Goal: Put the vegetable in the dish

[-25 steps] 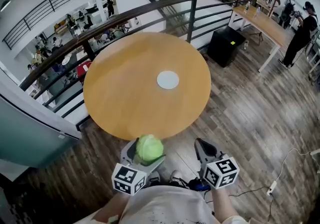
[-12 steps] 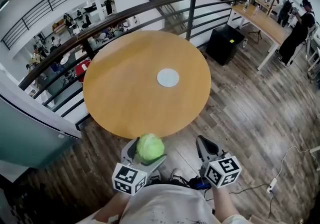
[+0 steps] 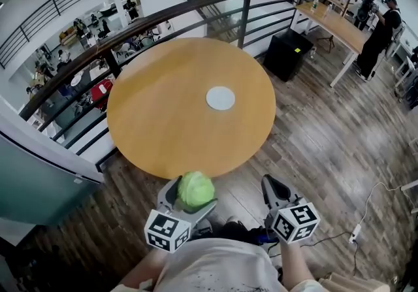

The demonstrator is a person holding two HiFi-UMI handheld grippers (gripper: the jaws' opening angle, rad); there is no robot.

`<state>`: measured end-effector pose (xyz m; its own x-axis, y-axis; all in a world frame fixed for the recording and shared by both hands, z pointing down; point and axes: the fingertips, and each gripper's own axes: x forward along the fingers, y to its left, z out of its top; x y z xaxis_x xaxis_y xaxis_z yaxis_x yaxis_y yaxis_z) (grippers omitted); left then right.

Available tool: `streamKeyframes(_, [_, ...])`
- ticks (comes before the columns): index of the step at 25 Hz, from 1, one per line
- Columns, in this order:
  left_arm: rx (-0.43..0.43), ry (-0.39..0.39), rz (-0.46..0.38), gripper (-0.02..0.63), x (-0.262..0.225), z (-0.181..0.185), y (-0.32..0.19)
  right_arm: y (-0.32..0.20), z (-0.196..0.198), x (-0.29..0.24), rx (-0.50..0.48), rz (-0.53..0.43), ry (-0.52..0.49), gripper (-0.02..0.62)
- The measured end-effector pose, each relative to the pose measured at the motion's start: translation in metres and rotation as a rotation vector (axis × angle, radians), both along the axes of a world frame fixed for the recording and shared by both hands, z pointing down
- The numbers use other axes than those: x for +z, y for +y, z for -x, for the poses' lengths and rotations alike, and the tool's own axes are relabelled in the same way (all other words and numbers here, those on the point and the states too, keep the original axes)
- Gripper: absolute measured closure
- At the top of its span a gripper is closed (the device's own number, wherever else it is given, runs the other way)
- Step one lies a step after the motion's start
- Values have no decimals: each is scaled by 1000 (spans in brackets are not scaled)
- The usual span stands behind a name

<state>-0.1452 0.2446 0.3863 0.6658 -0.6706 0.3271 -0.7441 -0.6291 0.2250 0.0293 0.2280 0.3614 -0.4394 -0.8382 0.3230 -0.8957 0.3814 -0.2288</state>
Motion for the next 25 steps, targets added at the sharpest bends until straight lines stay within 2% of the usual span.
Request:
streamKeyframes(6, [18, 3, -12, 119, -5, 6, -8, -3, 0, 4, 23, 12, 12, 571])
streamKeyframes(11, [23, 2, -12, 119, -2, 3, -27, -27, -4, 11, 29, 20, 4, 571])
streamKeyframes(18, [-7, 3, 4, 120, 3, -9, -90, -94, -20, 14, 10, 18, 1, 571])
streamKeyframes(25, [-40, 8, 10, 120, -5, -43, -173, -181, -56, 8, -16, 20, -11, 571])
